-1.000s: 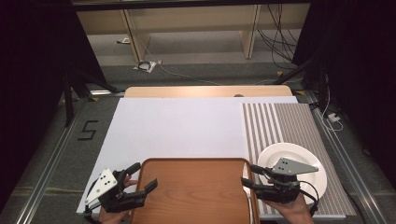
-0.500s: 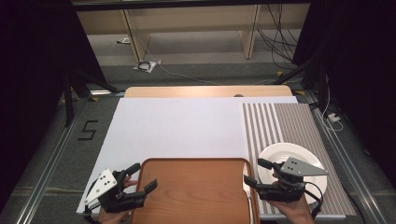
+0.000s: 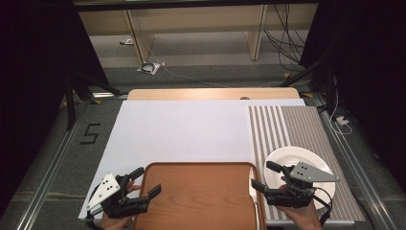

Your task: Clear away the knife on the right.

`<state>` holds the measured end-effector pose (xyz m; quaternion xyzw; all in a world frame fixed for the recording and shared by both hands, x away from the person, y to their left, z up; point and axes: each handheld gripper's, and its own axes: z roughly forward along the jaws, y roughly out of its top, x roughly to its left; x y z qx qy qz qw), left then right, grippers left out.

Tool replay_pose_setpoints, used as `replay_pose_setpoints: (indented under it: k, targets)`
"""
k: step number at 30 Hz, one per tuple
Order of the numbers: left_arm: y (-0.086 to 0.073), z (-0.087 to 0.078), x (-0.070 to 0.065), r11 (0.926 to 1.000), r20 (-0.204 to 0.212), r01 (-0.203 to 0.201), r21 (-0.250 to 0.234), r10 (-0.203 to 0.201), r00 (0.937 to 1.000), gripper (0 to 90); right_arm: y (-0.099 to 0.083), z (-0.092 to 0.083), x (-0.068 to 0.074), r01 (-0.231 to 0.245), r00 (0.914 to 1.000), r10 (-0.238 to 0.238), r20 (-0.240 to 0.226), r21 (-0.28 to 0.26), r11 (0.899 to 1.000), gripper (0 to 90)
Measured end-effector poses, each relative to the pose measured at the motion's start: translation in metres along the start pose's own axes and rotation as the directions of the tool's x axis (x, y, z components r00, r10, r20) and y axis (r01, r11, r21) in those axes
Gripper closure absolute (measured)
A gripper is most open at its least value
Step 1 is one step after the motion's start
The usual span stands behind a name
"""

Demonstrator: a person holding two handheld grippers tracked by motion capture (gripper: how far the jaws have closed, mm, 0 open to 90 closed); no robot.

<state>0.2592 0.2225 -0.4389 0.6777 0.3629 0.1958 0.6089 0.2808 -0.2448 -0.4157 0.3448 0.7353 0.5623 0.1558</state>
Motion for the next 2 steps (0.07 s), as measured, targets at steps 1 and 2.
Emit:
replay_pose_setpoints:
  k: [1,2]
  targets:
    - [0.0001,-0.0002,0.0,1.0,0.0,-0.001,0.001,0.001,1.0,15.1,0.0001,-0.0001,0.0,0.002,1.0,-0.002,0.003,-0.003,1.0,17.8]
    - [0.0001,-0.0002,0.0001,1.0,0.0,0.0,0.001,0.0,1.0,15.1,0.0001,-0.0002,0.0001,0.001,1.0,-0.001,0.004,-0.002,1.0,17.7]
